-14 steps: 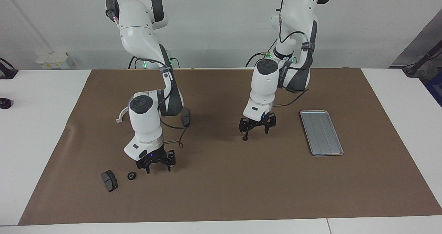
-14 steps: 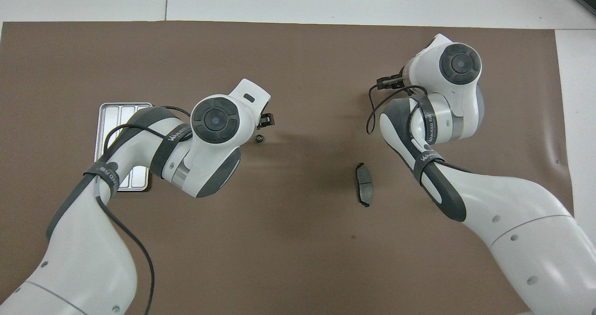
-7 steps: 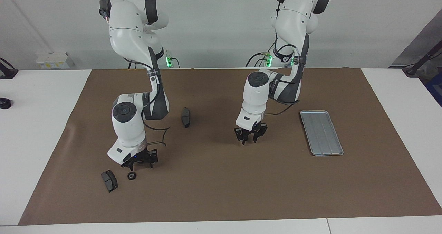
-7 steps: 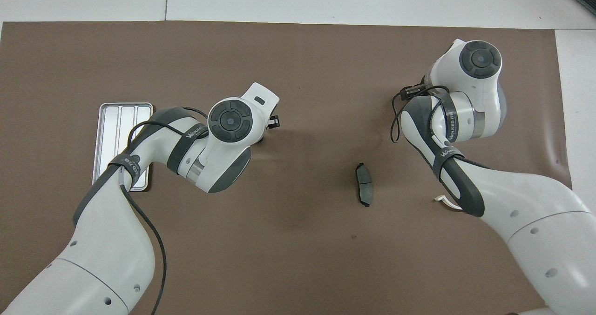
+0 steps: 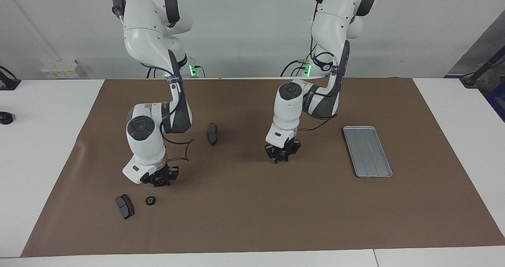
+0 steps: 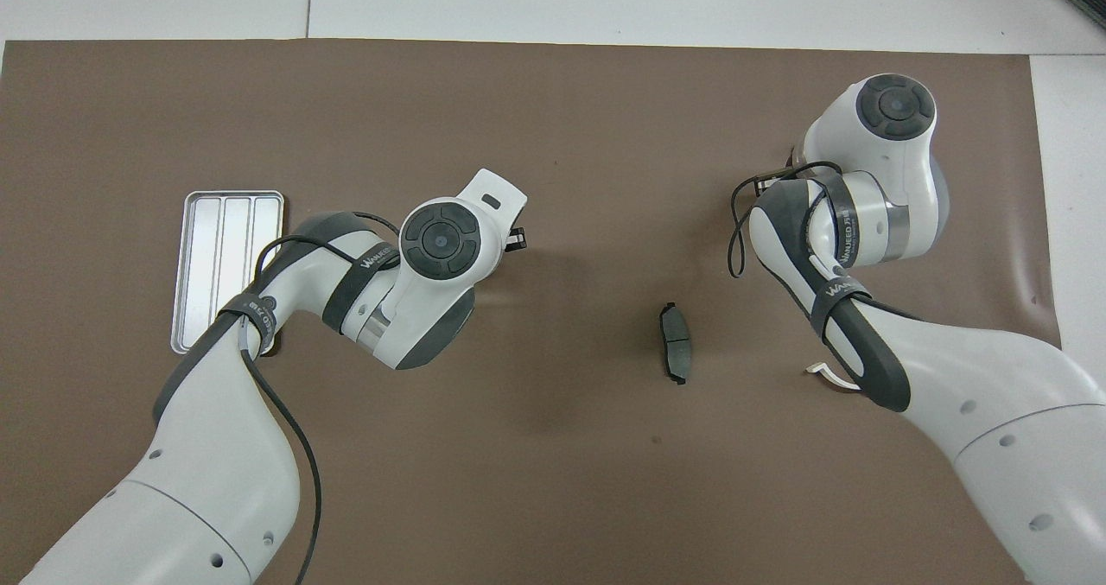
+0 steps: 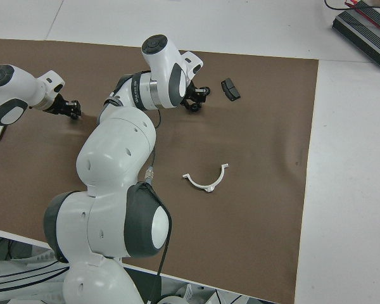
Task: Pick bearing gear from pile to tray
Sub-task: 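Grasp the gear with the left gripper while the right gripper returns, then place the gear in the tray while the right gripper grasps another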
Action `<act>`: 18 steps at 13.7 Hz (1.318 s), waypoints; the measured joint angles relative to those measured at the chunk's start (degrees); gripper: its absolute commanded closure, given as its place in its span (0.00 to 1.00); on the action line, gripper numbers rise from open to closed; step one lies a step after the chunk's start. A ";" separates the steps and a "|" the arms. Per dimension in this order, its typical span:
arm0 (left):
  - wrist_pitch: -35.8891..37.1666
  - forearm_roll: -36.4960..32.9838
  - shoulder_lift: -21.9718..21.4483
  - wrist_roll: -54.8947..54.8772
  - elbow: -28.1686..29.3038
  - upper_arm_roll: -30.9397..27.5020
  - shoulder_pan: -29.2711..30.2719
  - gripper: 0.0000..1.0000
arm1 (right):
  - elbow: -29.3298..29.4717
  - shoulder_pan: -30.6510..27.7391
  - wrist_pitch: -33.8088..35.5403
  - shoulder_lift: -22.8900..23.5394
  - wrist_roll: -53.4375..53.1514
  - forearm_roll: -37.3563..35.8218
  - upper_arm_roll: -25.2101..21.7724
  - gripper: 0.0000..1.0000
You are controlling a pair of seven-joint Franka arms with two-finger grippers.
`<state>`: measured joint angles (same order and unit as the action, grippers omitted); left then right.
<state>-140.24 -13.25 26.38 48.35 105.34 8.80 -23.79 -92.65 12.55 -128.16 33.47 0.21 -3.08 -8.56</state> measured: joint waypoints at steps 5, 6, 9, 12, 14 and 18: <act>-1.30 -0.37 -0.83 0.04 1.51 -0.35 0.03 1.00 | -1.49 -0.45 0.01 -1.61 -0.92 0.02 -0.01 0.80; -1.31 -0.37 -0.84 0.07 1.51 -0.36 0.05 1.00 | -1.64 -0.49 -0.03 -2.09 -0.92 0.02 0.01 0.81; 0.82 -0.34 -0.80 0.60 0.32 -0.36 0.07 1.00 | -1.33 -0.51 -0.65 -3.94 -0.92 0.64 0.97 0.83; 5.61 -0.22 -2.78 0.69 -3.19 -0.72 1.67 1.00 | 1.08 -0.32 -1.17 -5.00 -0.94 3.12 3.60 0.85; 8.29 1.28 -6.89 -1.72 -3.32 -0.79 5.66 1.00 | 3.44 0.70 -2.15 -4.79 -0.96 5.16 5.58 0.86; 13.52 10.22 -13.32 -19.79 -3.03 -1.03 16.46 1.00 | 5.26 8.34 -8.81 -3.77 -1.55 5.26 6.26 0.86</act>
<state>-126.72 -3.03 13.06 28.56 102.31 7.77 -7.33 -87.39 20.89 -136.97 29.70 -1.35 2.18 -2.30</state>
